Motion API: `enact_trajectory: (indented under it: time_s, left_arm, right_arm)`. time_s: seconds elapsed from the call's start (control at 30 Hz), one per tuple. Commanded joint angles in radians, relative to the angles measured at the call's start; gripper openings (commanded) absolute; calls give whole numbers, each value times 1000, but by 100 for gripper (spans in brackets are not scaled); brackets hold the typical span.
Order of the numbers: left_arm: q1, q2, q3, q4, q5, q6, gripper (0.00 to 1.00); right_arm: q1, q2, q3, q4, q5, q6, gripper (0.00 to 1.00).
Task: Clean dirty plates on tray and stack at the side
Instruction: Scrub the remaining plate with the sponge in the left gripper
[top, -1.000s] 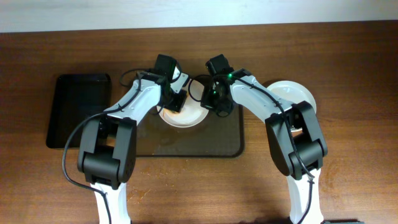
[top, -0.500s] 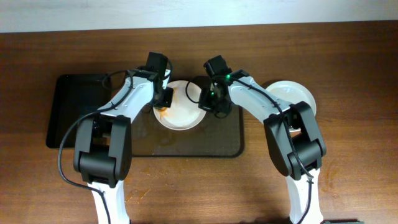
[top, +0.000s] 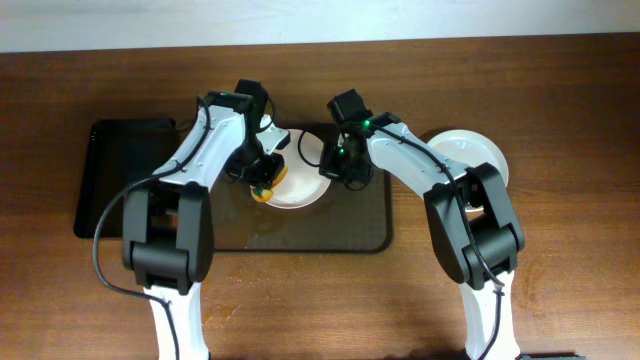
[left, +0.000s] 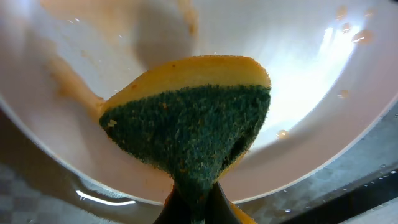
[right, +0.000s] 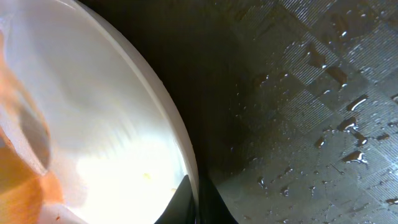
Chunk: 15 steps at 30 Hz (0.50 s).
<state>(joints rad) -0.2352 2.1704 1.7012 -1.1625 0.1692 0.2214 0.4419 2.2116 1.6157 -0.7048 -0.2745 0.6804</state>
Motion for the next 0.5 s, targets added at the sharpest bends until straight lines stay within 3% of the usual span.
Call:
enact_trajectory:
  time_s: [0.0,0.1,0.3,0.47]
  left_arm:
    - [3,68,15,29,18,4,1]
    - [3,120,16,62,18,-3,1]
    - [3,172,25,-86,18,-3,0]
    - [2,175,30,-86,19,-3,1]
  right_arm:
    - [-3,35,-2,-5,39,8,4]
    - [-3,35,-2,-5,39,8,4]
    - [-3,35,-2,1,39,8,4]
    - [-3,35,-2,1,38,8,4]
